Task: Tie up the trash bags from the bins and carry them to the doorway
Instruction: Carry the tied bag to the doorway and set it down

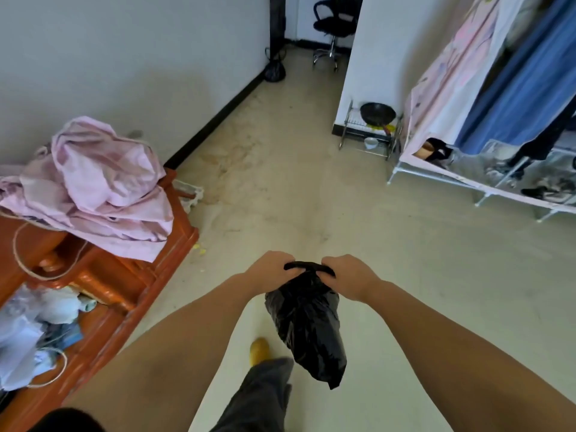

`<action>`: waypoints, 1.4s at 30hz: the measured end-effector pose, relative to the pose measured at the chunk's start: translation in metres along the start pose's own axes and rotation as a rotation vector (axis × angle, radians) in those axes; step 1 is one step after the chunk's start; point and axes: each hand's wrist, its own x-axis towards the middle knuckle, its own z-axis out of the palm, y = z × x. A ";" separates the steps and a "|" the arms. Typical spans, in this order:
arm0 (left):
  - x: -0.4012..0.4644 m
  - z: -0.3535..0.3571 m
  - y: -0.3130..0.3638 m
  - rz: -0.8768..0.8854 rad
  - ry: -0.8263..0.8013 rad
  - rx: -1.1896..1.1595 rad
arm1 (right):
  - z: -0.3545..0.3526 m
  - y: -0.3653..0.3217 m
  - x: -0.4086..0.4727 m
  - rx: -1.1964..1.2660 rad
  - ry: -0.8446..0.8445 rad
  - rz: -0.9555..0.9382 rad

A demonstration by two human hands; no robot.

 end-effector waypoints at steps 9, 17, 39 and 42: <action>0.207 -0.116 -0.052 -0.007 -0.023 0.025 | -0.094 0.061 0.205 0.059 0.033 0.040; 0.378 -0.199 -0.075 0.045 -0.060 0.032 | -0.177 0.129 0.360 0.103 0.051 0.056; 0.874 -0.406 -0.133 -0.078 0.059 -0.066 | -0.437 0.348 0.824 -0.052 -0.013 -0.097; 0.945 -0.443 -0.160 -0.072 0.043 -0.037 | -0.466 0.362 0.897 -0.024 0.000 -0.063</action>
